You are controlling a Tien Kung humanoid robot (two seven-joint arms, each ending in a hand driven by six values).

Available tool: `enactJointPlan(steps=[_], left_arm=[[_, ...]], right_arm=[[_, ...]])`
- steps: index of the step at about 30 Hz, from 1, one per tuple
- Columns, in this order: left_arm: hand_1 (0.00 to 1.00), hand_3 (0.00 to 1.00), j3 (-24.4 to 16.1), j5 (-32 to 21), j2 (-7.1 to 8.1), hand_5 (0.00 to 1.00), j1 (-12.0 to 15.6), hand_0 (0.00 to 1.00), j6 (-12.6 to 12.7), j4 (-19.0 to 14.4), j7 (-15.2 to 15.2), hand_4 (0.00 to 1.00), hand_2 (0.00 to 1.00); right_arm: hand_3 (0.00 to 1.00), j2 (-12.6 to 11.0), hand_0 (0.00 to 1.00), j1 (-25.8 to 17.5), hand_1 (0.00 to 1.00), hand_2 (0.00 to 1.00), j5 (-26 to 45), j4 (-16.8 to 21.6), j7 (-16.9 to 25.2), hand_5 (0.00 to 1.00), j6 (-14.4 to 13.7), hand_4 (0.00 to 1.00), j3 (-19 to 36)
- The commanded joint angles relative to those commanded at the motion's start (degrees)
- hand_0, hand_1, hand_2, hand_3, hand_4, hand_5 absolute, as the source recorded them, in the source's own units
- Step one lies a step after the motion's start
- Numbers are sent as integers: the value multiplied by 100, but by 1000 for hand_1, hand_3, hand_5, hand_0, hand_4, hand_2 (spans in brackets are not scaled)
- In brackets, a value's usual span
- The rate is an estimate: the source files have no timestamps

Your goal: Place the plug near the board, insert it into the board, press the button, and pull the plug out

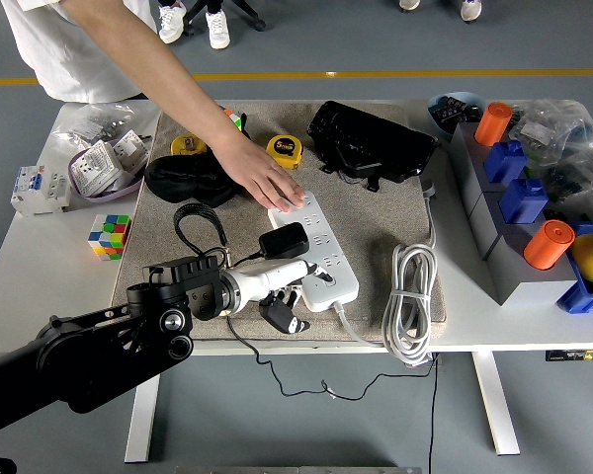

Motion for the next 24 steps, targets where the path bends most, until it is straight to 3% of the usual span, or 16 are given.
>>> enactJointPlan(steps=[16,24], left_arm=[[97,842,107,-27,-6,2,-40,50,-52,63,72,738,167],[97,839,12,-1,6,2,-41,50,27,9,-30,735,167]], right_arm=[[555,2,646,-7,668,636,-3,1,2,539,0,994,7],[555,12,646,-11,668,636,-6,2,4,539,0,994,33]])
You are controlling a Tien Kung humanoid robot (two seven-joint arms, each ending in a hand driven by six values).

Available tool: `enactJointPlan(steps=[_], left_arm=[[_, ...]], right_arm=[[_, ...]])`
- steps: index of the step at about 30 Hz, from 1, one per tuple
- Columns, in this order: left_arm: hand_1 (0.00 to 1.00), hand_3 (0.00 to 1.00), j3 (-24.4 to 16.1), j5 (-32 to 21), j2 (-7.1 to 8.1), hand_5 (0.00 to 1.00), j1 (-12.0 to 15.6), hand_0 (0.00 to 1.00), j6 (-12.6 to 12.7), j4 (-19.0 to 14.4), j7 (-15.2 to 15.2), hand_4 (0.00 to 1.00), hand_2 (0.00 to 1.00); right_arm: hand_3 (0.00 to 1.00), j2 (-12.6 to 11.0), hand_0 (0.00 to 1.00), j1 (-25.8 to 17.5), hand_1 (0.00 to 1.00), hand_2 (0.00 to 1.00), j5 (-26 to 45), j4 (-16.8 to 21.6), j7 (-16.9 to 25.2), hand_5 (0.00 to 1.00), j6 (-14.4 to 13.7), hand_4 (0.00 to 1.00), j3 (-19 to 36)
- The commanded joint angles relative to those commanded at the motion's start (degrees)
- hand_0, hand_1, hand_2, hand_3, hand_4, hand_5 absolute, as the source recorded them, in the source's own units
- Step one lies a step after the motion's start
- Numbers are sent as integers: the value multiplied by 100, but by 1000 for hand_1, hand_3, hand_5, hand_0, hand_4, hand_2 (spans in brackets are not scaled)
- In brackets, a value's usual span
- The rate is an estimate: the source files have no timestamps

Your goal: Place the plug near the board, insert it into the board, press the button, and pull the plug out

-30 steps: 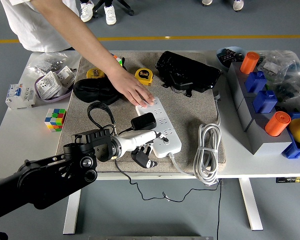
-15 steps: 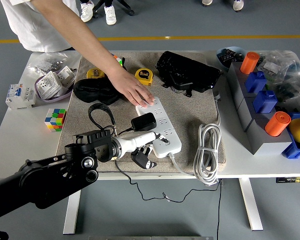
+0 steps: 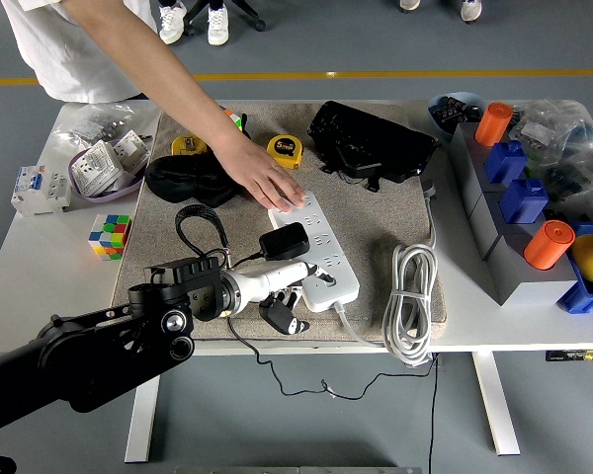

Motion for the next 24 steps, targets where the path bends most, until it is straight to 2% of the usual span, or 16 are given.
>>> enactJointPlan(steps=[3,4,9,10,15,16,21,22,24], left_arm=[[97,839,-83,-7,21,2,22,50,60,-35,-85,735,167],[102,838,-108,-14,28,2,30,54,80,-42,-116,580,176],[102,838,-236,-96,49,2,114,54,213,-40,-279,580,176],[102,792,-275,-133,49,197,158,101,303,-26,-375,813,199],[102,792,-334,-433,45,197,299,101,971,90,-1048,813,199],[310,658,-336,-529,43,454,321,206,1122,122,-1190,874,440],[310,658,-459,-1103,12,454,520,206,1764,310,-1854,874,440],[549,657,-492,-1244,-1,497,572,378,1905,352,-2007,886,583],[549,657,-540,-1553,-24,497,664,378,2176,431,-2319,886,583]], right_arm=[[555,2,646,-5,668,636,0,-1,0,539,0,994,-4],[554,2,646,-5,668,637,0,-2,0,540,1,995,-5],[554,7,646,-5,668,637,0,-7,-1,540,0,995,-1],[555,9,646,-6,668,637,1,-8,-1,540,0,995,0],[555,25,646,5,668,637,-2,-10,-3,540,1,995,19],[555,27,646,5,668,636,1,-9,-2,540,2,995,21],[555,32,646,11,668,636,-1,-17,-2,540,2,995,28],[555,33,646,11,668,636,-1,-18,-1,541,2,995,27],[555,38,646,11,668,636,1,-21,-1,541,1,995,23]])
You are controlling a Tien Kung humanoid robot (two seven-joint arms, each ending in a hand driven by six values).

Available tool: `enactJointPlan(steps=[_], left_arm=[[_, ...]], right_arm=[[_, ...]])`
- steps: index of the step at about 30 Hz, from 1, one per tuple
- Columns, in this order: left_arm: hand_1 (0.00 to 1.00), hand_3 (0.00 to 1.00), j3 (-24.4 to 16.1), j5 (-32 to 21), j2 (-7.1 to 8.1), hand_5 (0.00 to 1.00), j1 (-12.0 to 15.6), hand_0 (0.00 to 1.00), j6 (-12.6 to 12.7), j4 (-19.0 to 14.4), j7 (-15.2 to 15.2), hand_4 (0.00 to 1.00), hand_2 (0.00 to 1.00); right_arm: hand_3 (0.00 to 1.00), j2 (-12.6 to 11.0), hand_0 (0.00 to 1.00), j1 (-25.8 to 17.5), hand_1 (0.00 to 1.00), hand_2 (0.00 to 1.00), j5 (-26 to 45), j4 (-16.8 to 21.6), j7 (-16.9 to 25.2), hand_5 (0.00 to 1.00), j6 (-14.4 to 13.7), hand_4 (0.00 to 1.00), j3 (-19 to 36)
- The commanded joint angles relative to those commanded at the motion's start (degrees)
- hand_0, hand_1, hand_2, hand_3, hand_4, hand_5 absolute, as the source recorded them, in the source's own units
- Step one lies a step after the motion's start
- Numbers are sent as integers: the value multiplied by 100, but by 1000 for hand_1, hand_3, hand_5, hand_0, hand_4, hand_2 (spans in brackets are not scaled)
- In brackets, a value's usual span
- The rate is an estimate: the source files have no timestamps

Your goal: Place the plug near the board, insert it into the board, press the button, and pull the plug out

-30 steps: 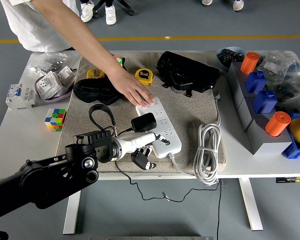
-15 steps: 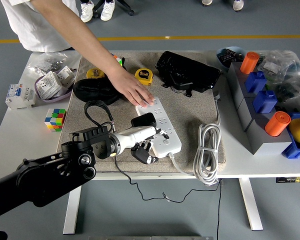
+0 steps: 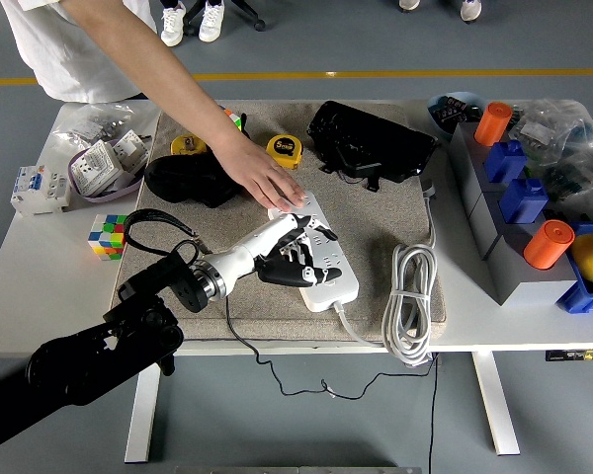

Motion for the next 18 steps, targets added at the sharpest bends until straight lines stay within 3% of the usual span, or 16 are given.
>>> enactJointPlan(steps=[3,4,8,9,10,13,16,17,18], left_arm=[[549,657,-3,-640,-30,497,105,378,456,138,-605,886,583],[652,658,4,-848,-33,524,123,523,546,171,-788,892,678],[652,658,48,-1667,-30,524,178,523,768,321,-1498,892,678],[652,658,55,-1805,-28,524,183,523,781,340,-1598,892,678],[730,698,74,-2011,-27,578,189,650,791,374,-1758,907,748],[730,698,119,-2694,-22,578,220,650,672,481,-2215,907,748],[730,698,114,-3259,-17,578,251,650,489,548,-2465,907,748],[790,782,103,-3388,-16,741,262,748,418,566,-2524,953,825],[790,782,97,-3443,-14,741,270,748,378,573,-2557,953,825]], right_arm=[[555,10,646,-5,668,636,4,-3,0,541,1,995,-11],[555,12,646,-7,668,636,6,-4,0,540,1,995,-15],[555,6,646,1,668,636,17,-10,1,540,0,995,-42],[555,4,646,6,668,636,14,-9,1,540,1,995,-44],[555,1,646,12,668,636,13,-5,2,540,1,995,-42],[555,-3,646,27,668,637,21,-8,3,540,0,995,-50],[555,-12,646,33,668,637,29,-10,4,540,0,995,-64],[556,-14,646,35,669,637,34,-12,5,541,0,996,-70],[556,-15,646,35,669,637,37,-14,4,541,0,996,-77]])
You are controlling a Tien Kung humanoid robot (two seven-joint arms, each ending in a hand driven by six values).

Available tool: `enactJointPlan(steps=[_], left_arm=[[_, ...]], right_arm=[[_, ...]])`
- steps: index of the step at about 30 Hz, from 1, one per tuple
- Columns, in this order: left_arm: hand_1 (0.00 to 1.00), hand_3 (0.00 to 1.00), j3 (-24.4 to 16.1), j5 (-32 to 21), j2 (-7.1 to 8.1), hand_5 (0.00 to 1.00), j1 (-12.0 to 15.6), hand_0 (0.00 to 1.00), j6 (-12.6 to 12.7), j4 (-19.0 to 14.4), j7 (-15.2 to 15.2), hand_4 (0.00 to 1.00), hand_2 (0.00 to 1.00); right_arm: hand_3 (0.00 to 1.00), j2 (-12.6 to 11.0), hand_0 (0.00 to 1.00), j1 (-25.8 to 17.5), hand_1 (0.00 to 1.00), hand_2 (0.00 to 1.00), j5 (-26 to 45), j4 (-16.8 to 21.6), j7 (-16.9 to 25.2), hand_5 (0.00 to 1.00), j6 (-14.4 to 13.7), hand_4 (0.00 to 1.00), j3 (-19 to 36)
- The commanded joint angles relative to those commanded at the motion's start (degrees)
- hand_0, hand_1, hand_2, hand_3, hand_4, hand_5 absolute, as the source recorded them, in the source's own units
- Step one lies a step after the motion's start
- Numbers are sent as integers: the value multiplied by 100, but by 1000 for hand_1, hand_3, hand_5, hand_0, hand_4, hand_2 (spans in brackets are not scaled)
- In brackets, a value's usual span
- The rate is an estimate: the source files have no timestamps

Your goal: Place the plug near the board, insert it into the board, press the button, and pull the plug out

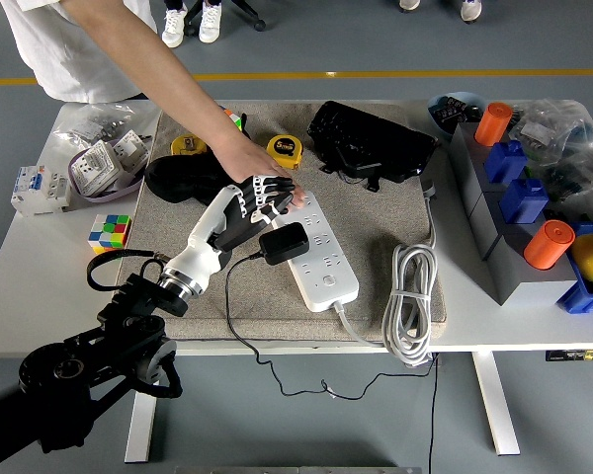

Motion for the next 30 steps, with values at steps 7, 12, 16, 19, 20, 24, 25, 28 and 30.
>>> enactJointPlan(steps=[7,12,16,19,20,24,25,28,30], left_arm=[[863,829,-46,-206,19,880,53,807,-175,18,-195,998,903],[873,851,-103,-282,31,929,88,820,-223,24,-311,998,914],[866,842,-107,-264,46,939,87,822,-209,9,-310,998,903],[866,842,-118,-262,54,939,96,822,-212,-2,-294,998,903],[866,842,-119,-261,55,939,99,822,-215,-5,-291,998,903],[848,836,-119,-215,61,946,113,816,-226,-30,-248,996,882],[848,836,-123,-170,62,946,116,816,-231,-41,-213,996,882],[848,836,-132,-23,65,946,119,816,-236,-71,-118,996,882],[699,821,-145,136,67,873,108,596,-216,-107,-42,980,741]], right_arm=[[556,9,646,8,668,637,29,-15,2,541,2,996,-61],[556,0,646,21,668,637,26,-8,4,541,3,997,-79],[556,-3,646,12,668,637,37,-12,2,541,1,996,-92],[556,-10,646,1,668,637,39,-12,3,541,1,996,-96],[556,-11,646,-2,668,637,39,-11,2,541,1,996,-99],[556,-17,646,-15,668,637,41,-9,2,541,2,996,-109],[556,-19,646,-19,668,637,39,-6,2,541,2,996,-108],[556,-22,646,-29,668,637,35,-2,3,541,3,996,-101],[555,-24,646,-27,668,637,35,-2,2,541,3,997,-105]])
